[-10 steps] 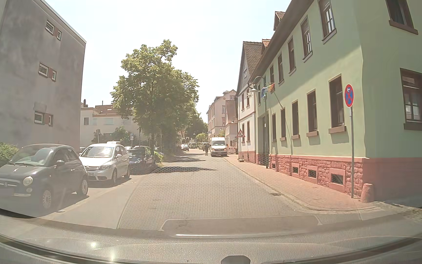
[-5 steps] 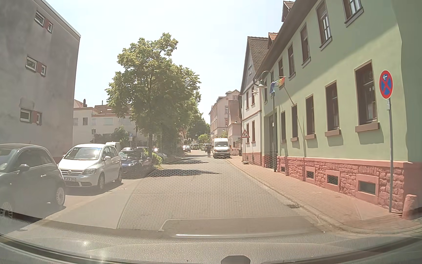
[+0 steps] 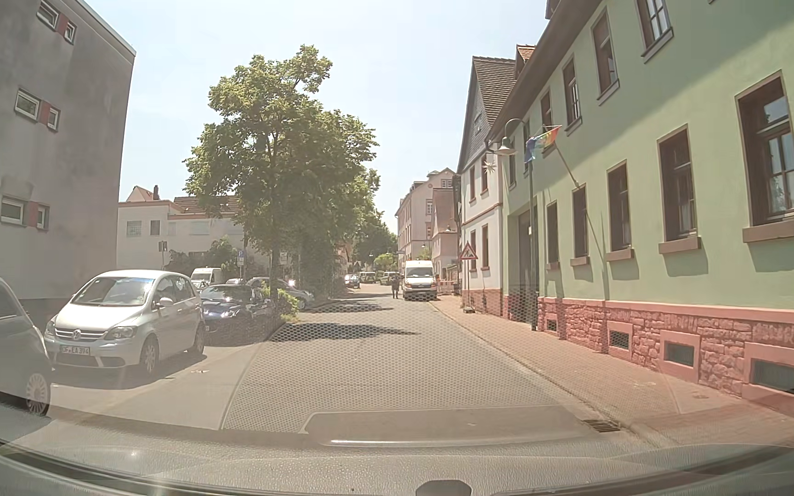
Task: Follow the waypoints while adhering to traffic rules and regulations
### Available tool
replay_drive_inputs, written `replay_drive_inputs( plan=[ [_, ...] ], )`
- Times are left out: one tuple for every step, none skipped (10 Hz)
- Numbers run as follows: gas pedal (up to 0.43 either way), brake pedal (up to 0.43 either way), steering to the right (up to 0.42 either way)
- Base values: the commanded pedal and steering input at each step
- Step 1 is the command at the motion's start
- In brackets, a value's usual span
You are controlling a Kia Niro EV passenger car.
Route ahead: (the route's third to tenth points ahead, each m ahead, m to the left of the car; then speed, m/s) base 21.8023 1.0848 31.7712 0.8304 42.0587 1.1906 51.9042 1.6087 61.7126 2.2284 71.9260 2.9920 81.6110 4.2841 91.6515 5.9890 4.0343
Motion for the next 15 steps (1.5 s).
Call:
replay_drive_inputs(
  plan=[
    [0.169,0.000,-0.006],
    [0.000,0.000,-0.005],
    [0.000,0.000,-0.005],
    [0.000,0.000,-0.005],
    [0.000,0.000,-0.005],
    [0.000,0.000,-0.004],
    [0.000,0.000,-0.003],
    [0.000,0.000,-0.003],
    [0.000,0.006,-0.003],
    [0.000,0.024,-0.003],
    [0.000,0.037,-0.003],
    [0.000,0.085,-0.003],
    [0.000,0.128,-0.002],
    [0.000,0.134,-0.002],
    [0.000,0.152,0.000]
  ],
)
